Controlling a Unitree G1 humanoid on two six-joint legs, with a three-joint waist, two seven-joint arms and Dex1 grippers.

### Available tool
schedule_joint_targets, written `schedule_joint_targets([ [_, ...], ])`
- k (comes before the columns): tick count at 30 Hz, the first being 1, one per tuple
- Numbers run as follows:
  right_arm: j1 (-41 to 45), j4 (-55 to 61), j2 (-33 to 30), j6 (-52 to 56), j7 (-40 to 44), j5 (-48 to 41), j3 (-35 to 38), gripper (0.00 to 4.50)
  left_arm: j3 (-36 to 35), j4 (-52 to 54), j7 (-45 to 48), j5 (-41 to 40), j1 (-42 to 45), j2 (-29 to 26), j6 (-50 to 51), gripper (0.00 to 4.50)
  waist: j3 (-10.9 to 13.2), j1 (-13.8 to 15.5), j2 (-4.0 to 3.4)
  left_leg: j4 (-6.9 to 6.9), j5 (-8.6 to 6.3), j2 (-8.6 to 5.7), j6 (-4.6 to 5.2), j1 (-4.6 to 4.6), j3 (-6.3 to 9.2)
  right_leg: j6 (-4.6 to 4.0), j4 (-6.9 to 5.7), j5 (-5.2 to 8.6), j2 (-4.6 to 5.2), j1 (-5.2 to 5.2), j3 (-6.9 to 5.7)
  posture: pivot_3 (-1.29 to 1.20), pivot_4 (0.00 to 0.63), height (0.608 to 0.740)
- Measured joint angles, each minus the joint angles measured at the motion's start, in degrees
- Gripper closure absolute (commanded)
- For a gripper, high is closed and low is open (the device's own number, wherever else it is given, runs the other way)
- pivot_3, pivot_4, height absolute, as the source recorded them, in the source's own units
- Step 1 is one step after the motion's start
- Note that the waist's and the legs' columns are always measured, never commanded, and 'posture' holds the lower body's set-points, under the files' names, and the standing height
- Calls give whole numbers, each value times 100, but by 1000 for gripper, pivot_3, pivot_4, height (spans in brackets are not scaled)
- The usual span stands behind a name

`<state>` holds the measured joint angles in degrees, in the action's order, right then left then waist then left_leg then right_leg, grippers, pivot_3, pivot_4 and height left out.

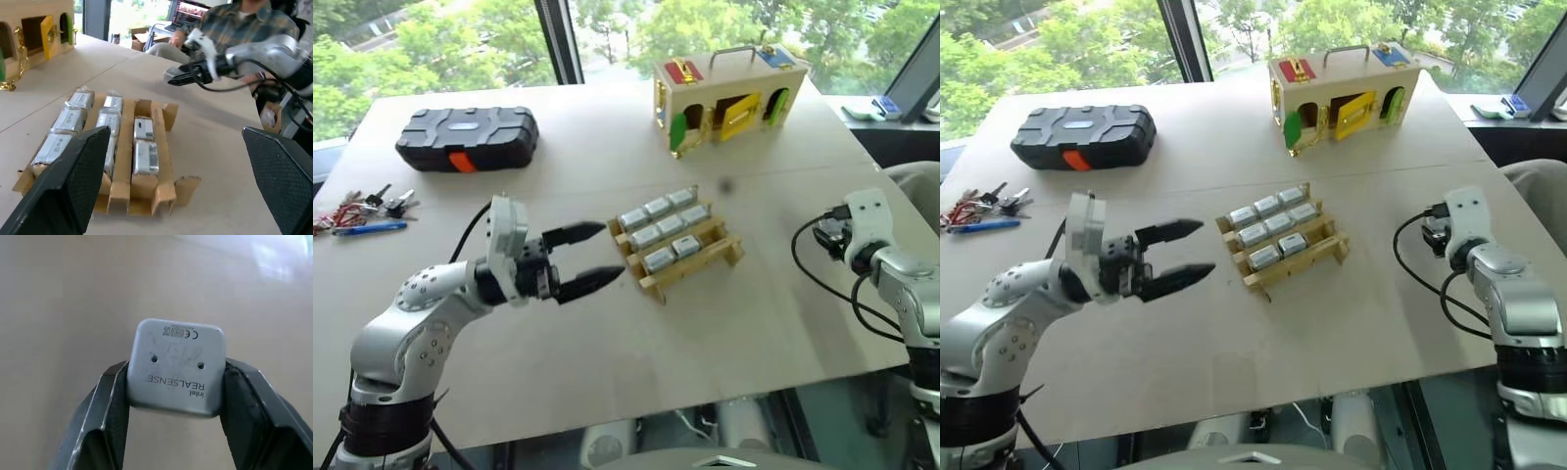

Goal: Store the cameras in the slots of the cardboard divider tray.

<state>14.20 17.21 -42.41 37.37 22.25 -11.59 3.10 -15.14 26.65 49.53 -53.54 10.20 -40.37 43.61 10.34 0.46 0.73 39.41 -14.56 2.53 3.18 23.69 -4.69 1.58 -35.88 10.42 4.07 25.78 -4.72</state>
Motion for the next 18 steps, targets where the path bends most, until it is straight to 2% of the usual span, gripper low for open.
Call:
schedule_joint_targets([
  [1, -33, 530, -376, -634, 494, 170, -265, 2453, 37, -10, -495, -584, 314, -18, 608, 0, 2, -34, 3, 1, 0, 9, 0, -1, 1, 1, -2, -1, -4, 0, -1, 0, 150, 740],
  [2, -11, 687, -446, -795, 641, 195, -339, 2453, 49, -7, -622, -734, 394, -33, 748, 0, -1, -54, 7, 1, 0, 11, -1, -6, 3, 1, -2, -1, -8, -1, -3, 0, 150, 740],
  [4, 255, 1178, -637, -1550, 1284, 349, -810, 2453, 223, -243, -1516, -1953, 1000, -41, 1537, 0, -1, -67, 15, 1, 1, 17, -3, -17, 22, 0, -8, 0, -12, -12, -10, 0, 150, 740],
  [8, 1068, 1338, -352, -2228, 1884, 460, -1431, 2453, 606, -748, -2768, -3097, 1818, 212, 2131, 0, -1, -65, 17, 2, 4, -13, -6, -17, 38, -1, -11, -1, -31, -14, 8, 0, 150, 740],
  [13, 1883, 1093, 191, -2650, 2252, 642, -1868, 2453, 966, -1290, -3601, -3595, 2373, 397, 2361, 0, 1, -34, 20, 1, 21, -22, -38, 0, 41, -19, -1, -16, -28, -9, 7, 0, 150, 740],
  [18, 1947, 1044, 414, -2660, 2402, 723, -2014, 2453, 1008, -1451, -3856, -3676, 2487, 514, 2358, 0, 1, 42, 20, 2, 22, -26, -39, 2, 41, -20, 1, -16, -22, -10, 5, 0, 150, 740],
])
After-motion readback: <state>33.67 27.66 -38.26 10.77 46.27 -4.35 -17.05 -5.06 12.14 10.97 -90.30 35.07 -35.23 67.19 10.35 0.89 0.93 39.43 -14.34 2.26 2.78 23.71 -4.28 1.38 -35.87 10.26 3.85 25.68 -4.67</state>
